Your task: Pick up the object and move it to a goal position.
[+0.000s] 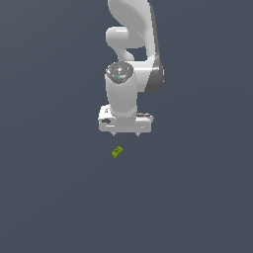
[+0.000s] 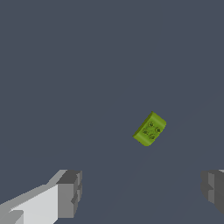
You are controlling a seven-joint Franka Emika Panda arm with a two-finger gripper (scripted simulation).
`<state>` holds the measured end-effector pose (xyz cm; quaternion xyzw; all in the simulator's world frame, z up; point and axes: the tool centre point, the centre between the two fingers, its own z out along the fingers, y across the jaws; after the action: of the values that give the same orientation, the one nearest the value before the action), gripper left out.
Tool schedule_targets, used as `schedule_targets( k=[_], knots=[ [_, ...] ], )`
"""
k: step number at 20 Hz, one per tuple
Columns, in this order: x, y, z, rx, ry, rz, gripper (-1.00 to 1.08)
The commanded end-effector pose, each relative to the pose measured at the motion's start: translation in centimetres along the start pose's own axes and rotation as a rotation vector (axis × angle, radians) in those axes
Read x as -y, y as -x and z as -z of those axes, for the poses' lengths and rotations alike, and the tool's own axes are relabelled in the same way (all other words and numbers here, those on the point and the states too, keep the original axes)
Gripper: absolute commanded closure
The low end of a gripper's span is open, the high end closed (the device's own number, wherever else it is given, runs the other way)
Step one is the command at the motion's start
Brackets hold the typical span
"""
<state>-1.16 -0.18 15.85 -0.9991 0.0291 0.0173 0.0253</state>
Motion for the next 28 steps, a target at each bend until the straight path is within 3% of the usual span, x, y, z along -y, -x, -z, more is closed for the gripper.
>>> schedule_targets(
  k=[1,15,28],
  knots=[
    [0.0,0.0,0.0,0.000,0.000,0.000,-0.92],
    [1.1,-0.6,1.0,-0.029,0.007,0.066,-0.92],
    [-0.4,-1.0,-2.0,-0.031,0.008,-0.140,-0.92]
  ],
)
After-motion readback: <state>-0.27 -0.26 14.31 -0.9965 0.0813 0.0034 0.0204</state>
